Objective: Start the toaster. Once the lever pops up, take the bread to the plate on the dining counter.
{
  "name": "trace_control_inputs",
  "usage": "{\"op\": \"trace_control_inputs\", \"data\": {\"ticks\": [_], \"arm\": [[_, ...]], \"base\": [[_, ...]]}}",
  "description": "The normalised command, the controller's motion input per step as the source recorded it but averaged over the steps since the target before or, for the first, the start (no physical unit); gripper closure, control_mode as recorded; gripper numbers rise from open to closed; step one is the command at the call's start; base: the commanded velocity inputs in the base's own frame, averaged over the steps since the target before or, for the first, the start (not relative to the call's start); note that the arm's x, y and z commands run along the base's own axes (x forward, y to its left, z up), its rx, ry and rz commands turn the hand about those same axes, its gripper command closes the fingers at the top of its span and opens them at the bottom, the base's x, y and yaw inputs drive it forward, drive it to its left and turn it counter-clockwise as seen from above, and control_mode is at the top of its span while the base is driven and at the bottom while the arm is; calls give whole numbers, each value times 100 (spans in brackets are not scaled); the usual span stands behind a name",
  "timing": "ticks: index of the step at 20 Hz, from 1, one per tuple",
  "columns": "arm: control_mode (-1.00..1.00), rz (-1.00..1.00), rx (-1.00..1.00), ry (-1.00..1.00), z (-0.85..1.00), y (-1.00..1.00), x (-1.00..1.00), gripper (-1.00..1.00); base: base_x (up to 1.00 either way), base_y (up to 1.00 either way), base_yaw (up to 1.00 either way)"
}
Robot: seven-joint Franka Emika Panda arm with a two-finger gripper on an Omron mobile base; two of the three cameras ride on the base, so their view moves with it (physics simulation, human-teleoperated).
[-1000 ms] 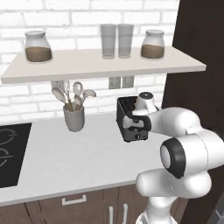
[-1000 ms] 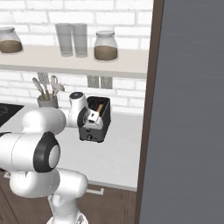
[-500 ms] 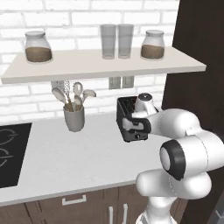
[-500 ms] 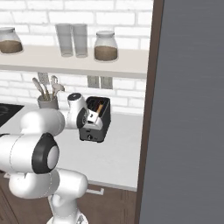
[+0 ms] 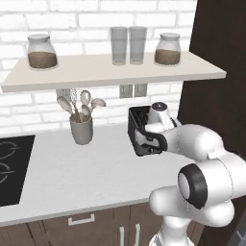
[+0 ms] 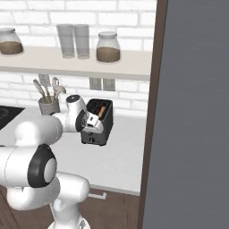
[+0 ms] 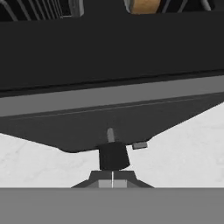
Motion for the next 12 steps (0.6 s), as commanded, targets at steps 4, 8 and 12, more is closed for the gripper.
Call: {"op": "trace_control_inputs", "data": {"ticks": [4,8,12], "arm": [[-100,0,0,0,98,-3,-51,100],[-100,0,0,-1,100,-18,-54,100],[-100,0,-1,-1,82,-31,-40,100]], "base": [[0,0,0],[0,0,0],[0,0,0]]}}
